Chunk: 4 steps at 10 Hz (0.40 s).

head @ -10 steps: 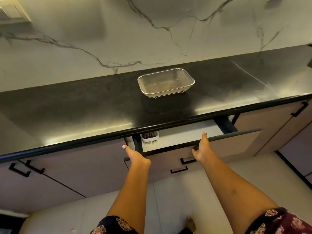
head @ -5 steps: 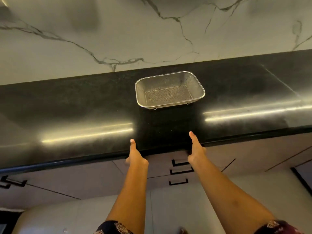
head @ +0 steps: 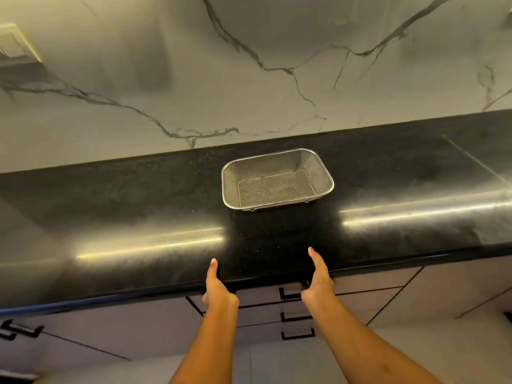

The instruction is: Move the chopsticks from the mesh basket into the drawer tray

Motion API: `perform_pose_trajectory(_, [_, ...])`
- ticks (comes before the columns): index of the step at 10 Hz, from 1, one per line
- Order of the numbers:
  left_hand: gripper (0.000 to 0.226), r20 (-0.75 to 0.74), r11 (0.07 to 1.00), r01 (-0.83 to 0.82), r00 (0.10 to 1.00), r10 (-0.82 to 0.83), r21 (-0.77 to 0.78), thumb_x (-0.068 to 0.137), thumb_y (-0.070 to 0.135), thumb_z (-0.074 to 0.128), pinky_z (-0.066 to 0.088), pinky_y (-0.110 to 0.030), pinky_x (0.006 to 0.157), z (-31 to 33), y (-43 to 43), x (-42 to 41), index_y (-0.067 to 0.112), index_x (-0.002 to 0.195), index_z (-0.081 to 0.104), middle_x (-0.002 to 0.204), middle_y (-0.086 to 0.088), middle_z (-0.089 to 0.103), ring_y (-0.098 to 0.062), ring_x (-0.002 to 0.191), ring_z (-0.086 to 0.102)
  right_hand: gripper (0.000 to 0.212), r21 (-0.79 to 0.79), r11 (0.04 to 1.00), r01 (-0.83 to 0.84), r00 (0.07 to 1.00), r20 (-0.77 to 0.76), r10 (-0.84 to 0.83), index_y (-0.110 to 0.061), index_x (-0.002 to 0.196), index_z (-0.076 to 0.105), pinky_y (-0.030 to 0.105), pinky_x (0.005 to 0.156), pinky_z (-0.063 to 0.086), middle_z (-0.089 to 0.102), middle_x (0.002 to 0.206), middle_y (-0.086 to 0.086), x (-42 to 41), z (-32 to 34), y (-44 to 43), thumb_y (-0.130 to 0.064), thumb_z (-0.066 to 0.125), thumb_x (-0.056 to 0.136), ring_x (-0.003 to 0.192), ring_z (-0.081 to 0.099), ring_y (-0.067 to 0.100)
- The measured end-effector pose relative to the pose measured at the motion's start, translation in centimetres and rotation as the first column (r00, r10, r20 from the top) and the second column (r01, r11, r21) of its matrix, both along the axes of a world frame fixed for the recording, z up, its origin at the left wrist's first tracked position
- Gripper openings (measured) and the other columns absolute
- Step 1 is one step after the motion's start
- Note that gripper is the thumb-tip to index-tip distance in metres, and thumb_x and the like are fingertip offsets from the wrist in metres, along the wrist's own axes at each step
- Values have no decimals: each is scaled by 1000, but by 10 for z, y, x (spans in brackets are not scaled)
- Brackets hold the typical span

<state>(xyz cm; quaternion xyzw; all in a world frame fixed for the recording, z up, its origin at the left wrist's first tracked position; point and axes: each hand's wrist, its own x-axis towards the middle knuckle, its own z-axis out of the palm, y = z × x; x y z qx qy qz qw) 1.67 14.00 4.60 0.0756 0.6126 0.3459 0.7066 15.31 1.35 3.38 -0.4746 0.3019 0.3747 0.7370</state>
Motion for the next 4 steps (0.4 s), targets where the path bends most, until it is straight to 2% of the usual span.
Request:
perform_pose_trajectory(1, [77, -96, 998, 45, 995, -41, 33, 64, 44, 81, 39, -51, 106, 5, -2, -2, 19, 127, 45, 123, -18, 54, -38, 107, 54, 98, -106, 993, -44, 997, 52, 50, -13, 141, 35, 50, 110, 37, 45, 140, 14, -1, 7, -7, -41, 86, 62, 128, 45, 33])
perform_pose_trajectory(2, [112, -518, 978, 115, 855, -7, 176, 62, 44, 81, 20, -52, 116, 10, 6, -3, 16, 147, 13, 153, -19, 22, -42, 137, 25, 112, -415, 908, 52, 960, 273, 69, -8, 148, 16, 50, 106, 39, 31, 150, 18, 2, 16, -10, -40, 84, 65, 131, 41, 37])
perform_pose_trajectory(3, [112, -785, 838, 334, 597, 167, 432, 69, 22, 79, 6, -56, 115, 15, 23, -3, 29, 147, -1, 159, -13, 0, -37, 145, 2, 107, -648, 741, 178, 836, 497, 234, -10, 151, -10, 52, 112, 29, 0, 160, 19, 25, 26, -21, -28, 71, 83, 143, 16, 41])
perform_pose_trajectory(4, [106, -824, 658, 546, 527, 211, 518, 69, 10, 71, 4, -59, 114, 46, 36, 18, 35, 146, 1, 159, -9, 1, -33, 146, 1, 94, -704, 591, 393, 534, 698, 477, -13, 153, -3, 51, 118, 16, 0, 160, 19, 51, 62, -32, -18, 63, 87, 147, 7, 37])
